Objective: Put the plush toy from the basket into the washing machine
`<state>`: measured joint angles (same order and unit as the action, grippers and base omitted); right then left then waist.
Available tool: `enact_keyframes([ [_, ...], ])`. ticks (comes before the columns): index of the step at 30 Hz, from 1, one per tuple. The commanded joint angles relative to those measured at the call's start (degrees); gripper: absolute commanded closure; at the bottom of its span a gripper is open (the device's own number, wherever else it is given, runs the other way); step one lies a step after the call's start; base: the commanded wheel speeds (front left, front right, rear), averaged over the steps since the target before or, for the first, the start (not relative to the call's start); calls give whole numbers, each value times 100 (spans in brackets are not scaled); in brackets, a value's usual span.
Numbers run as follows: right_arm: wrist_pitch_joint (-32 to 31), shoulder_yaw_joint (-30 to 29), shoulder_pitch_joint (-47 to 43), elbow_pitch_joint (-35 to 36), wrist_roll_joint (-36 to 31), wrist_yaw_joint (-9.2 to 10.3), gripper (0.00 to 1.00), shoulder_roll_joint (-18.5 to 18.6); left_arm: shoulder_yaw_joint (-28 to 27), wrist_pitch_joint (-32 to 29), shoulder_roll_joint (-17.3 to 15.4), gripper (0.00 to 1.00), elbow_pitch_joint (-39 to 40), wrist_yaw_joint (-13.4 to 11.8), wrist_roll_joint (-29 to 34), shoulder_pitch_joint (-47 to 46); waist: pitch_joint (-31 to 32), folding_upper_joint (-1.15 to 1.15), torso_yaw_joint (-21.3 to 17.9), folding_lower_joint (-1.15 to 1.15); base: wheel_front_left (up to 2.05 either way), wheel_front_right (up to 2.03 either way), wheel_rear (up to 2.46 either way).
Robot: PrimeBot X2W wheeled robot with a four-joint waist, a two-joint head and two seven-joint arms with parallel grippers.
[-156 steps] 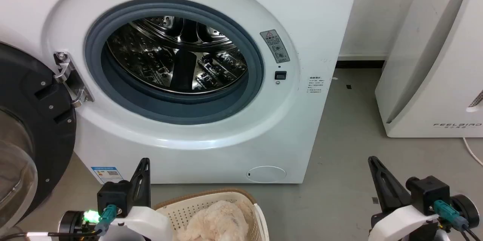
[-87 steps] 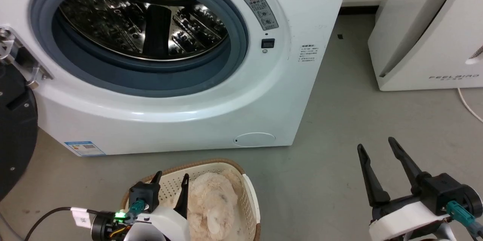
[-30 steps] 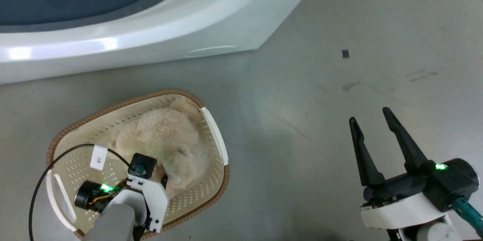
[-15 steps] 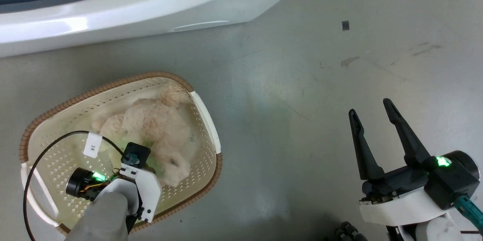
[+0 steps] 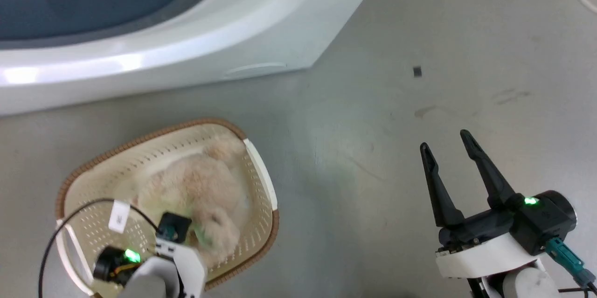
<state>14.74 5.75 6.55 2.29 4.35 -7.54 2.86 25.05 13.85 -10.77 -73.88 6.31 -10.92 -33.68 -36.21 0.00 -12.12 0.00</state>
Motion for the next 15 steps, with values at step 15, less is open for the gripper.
enact_keyframes([
  [15, 26, -62, -470, -468, -47, 5, 0, 1, -323, 114, 59, 100, 1811, -177, -243, 1526, 1917, 0, 432, 0, 0, 0, 0],
])
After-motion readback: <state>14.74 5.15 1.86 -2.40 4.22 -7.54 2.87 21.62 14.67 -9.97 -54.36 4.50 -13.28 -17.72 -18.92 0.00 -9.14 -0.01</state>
